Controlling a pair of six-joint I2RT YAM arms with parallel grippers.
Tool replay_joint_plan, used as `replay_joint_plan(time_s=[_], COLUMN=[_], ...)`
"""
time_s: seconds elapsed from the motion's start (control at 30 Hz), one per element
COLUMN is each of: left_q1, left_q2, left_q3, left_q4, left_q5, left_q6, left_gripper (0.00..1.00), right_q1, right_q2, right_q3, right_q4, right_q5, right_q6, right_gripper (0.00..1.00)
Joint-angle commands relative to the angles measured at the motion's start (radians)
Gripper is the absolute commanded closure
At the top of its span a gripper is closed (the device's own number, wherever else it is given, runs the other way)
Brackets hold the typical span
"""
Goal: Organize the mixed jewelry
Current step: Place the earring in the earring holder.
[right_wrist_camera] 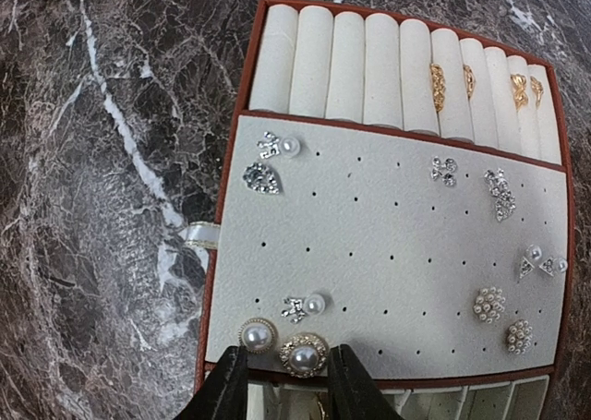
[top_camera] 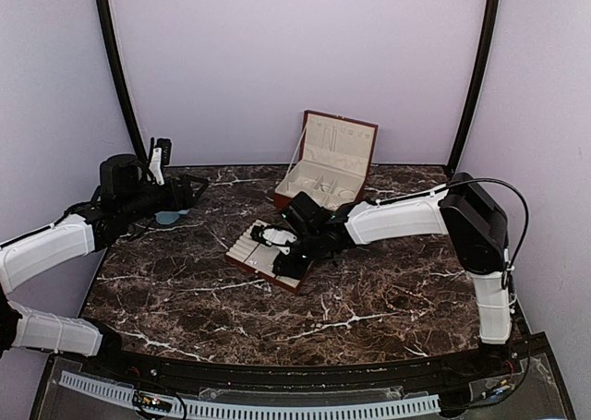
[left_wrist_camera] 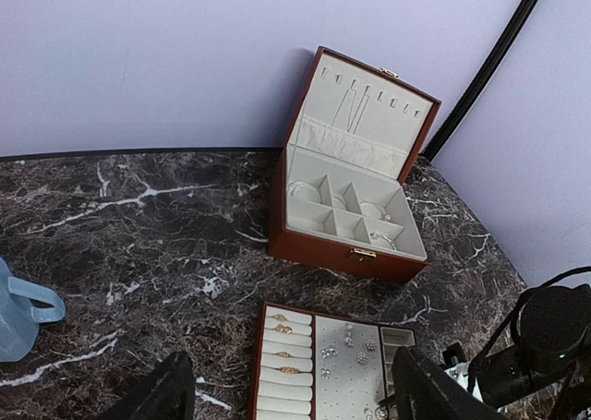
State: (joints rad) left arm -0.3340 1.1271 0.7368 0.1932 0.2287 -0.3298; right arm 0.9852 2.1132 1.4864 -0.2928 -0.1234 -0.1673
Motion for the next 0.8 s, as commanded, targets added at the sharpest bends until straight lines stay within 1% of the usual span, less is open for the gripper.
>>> replay_joint_plan(time_s=[0.0,0.1,0.23,0.33,0.4,0.5,0.63,0.77], left_q1=[0.004,0.004,0.004,0.004,0.004,0.004,0.004,0.004], left_q2=[-0.022,-0.023,-0.022,-0.022,-0.024,-0.025,-0.028,-0.028], left_q3=[-0.013,-0.013,-0.013,-0.014,-0.013,-0.013,-0.013,-0.013], left_q4=[0.031,0.031,0.03,0.031,0.031,0.031,0.028,0.025], left_q5=[0.016,0.017,0.016,0.015,0.015,0.011,0.002,-0.007], left_q6=[-0.009,-0.009,-0.009,-0.009,-0.008,-0.006,-0.001,0.005], left_gripper=[0.24,0.24,0.24,0.24,0.24,0.24,0.24,0.24], right_q1=[0.007,-0.009,-0.039,-0.06,-0.076,-0.092,-0.095,-0.097], right_q2=[-0.012,-0.044,-0.092,-0.125,-0.143,-0.156,-0.151,-0.171], right_q3=[0.005,-0.003,-0.024,-0.044,-0.059,-0.072,-0.065,-0.08], right_q4=[-0.038,-0.021,0.014,0.046,0.072,0.111,0.126,0.164], right_q5=[0.007,-0.012,-0.08,-0.119,-0.149,-0.186,-0.176,-0.156], right_q6=[0.005,0.02,0.055,0.087,0.116,0.165,0.227,0.295], right_gripper=[0.66,0.61,0.54,0.51,0.51,0.56,0.61,0.61])
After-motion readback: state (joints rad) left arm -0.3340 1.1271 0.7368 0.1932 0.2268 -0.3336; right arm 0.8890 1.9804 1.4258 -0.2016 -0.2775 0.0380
